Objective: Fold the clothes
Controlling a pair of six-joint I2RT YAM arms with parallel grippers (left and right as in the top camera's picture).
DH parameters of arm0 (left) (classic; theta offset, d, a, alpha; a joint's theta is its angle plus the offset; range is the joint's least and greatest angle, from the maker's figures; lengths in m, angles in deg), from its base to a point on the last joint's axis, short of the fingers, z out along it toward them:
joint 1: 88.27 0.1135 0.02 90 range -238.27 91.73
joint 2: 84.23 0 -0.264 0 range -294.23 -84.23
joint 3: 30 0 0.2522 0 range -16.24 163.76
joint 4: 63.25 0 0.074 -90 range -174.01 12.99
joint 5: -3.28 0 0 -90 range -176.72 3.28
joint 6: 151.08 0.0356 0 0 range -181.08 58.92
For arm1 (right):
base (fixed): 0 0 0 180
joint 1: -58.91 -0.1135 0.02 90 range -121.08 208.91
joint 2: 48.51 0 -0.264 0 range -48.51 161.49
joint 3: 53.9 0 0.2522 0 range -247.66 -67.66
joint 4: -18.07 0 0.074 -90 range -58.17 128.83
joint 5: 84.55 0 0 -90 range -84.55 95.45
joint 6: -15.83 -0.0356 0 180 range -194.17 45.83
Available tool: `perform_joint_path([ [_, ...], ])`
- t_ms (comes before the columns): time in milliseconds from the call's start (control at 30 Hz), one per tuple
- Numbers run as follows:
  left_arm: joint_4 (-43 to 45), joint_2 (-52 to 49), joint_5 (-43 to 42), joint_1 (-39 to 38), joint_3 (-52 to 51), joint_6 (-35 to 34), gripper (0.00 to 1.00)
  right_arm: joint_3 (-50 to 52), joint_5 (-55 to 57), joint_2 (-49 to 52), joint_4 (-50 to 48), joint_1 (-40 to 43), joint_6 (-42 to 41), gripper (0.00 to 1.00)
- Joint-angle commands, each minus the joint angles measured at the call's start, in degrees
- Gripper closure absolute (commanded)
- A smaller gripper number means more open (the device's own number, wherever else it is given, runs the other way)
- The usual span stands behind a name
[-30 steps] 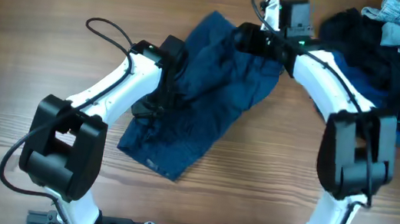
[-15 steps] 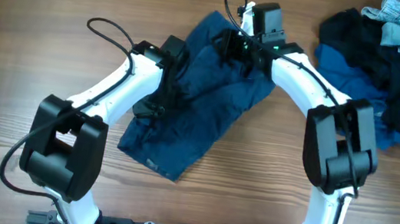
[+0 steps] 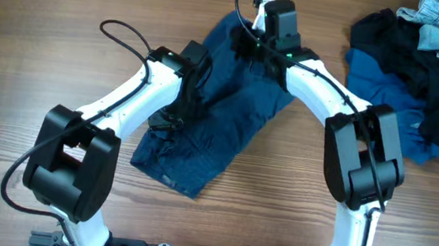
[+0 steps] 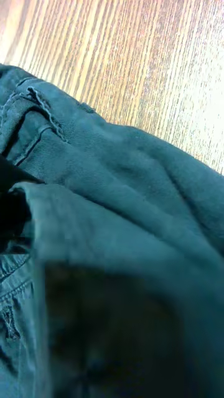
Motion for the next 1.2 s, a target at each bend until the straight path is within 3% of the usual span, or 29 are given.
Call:
perform_joint_path([
  [0, 0.13, 0.11, -0.70, -0.33, -0.68, -0.94, 0.96, -2.51, 2.60, 1.09, -5.29, 0.17, -4.66, 0.96],
  [167, 0.13, 0.11, -0.72, -0.35, -0.68, -0.94, 0.96, -2.51, 9.42, 2.84, -10.64, -1.77, -5.01, 0.96],
  [367, -0.09, 0.11, -0.70, -0.33, -0.68, -0.07, 0.96, -2.51, 9.35, 8.57, -16.55, -4.00, -6.88, 0.95],
  [500, -0.28, 0.50, -0.46, 0.37, -0.66, 1.42, 0.96, -4.63, 3.54, 6.82, -16.61, -1.75, -4.83, 0.70],
  [600, -0.13, 2.43, -0.48, 2.60, -0.59, 1.44, 0.96, -10.14, -5.99, 3.34, -9.81, 3.06, -2.99, 0.41],
  [667, 0.76, 4.81, -0.50, 4.85, -0.39, 2.95, 0.85, -13.75, -11.54, 1.09, -3.48, 6.21, -0.04, 0.06],
  [700, 1.05, 6.21, -0.50, 6.01, -0.26, 2.99, 0.66, -15.52, -13.20, 0.07, 0.87, 7.65, 2.10, 0.01],
  [767, 1.46, 8.98, -1.42, 8.39, 0.44, 4.94, 0.39, -18.21, -14.23, -1.77, 11.06, 10.25, 7.06, 0.01],
  [833, 1.90, 11.61, -3.41, 9.90, 1.29, 7.48, 0.31, -18.47, -14.34, -3.08, 20.04, 11.69, 12.63, 0.01],
  [967, 4.22, 15.08, -14.43, 9.38, 1.53, 10.36, 0.36, -18.47, -14.27, -3.34, 34.16, 12.44, 22.38, 0.01],
  [1000, 4.52, 15.17, -16.90, 8.66, 1.53, 10.36, 0.41, -18.47, -13.88, -3.34, 37.59, 12.20, 24.96, 0.00],
  [1033, 5.14, 15.17, -19.82, 7.15, 1.53, 10.34, 0.56, -18.47, -13.35, -3.34, 40.57, 11.91, 26.97, 0.07],
  [1067, 5.70, 15.10, -20.94, 5.55, 1.51, 10.29, 0.77, -18.47, -12.26, -3.34, 42.69, 11.82, 27.54, 0.35],
  [1100, 6.40, 15.10, -21.33, 3.39, 1.51, 10.25, 0.92, -18.47, -10.97, -3.32, 44.13, 11.85, 27.43, 0.81],
  [1133, 6.60, 15.10, -21.31, 1.73, 1.51, 9.92, 0.96, -18.47, -10.38, -3.32, 44.61, 12.02, 27.02, 0.91],
  [1167, 6.54, 15.10, -21.31, 0.59, 1.51, 9.40, 0.96, -18.47, -10.40, -3.32, 44.81, 12.15, 26.84, 0.93],
])
